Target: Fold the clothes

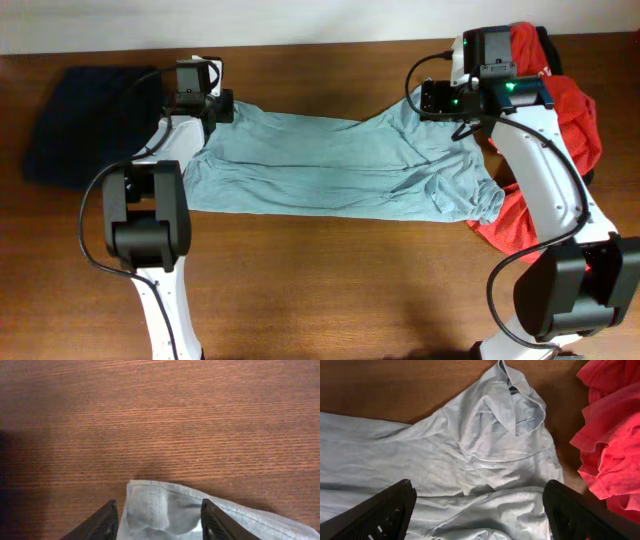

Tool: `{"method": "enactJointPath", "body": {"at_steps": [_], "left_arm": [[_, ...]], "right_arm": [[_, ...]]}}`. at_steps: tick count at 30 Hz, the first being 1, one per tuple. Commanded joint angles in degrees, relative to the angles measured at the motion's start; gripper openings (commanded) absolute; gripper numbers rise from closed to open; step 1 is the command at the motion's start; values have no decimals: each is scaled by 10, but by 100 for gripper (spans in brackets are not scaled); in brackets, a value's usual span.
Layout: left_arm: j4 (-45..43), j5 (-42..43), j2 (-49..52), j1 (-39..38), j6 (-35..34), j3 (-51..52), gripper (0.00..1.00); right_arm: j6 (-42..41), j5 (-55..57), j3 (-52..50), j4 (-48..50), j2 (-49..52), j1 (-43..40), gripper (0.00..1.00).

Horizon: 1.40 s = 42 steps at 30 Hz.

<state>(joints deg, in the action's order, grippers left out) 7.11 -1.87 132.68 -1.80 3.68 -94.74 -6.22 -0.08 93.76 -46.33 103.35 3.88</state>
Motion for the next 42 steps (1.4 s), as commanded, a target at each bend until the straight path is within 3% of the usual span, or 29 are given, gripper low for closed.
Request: {"method": "enactJointPath", "body": {"at_steps": [1,14,18,25,37,42], "left_arm": [[-9,6,16,1,0,-7,52],[-38,6,36,1,-2,-7,34],[-43,-2,42,1,-6,-7,1],[-16,-15,42,1,-16,-31,1],[234,-15,3,0,-35,-223,1],[295,-16,-20,0,-37,-240,1]], "right_arm": [[0,-4,5,-4,-1,-2,84],[0,-3,5,-9,-1,-2,84],[0,-4,5,-9,-1,-2,85],[0,-3,5,-8,-1,-2,86],[1,-3,5,21,-1,-2,86],[18,-4,5,72,16,-8,86]]}}
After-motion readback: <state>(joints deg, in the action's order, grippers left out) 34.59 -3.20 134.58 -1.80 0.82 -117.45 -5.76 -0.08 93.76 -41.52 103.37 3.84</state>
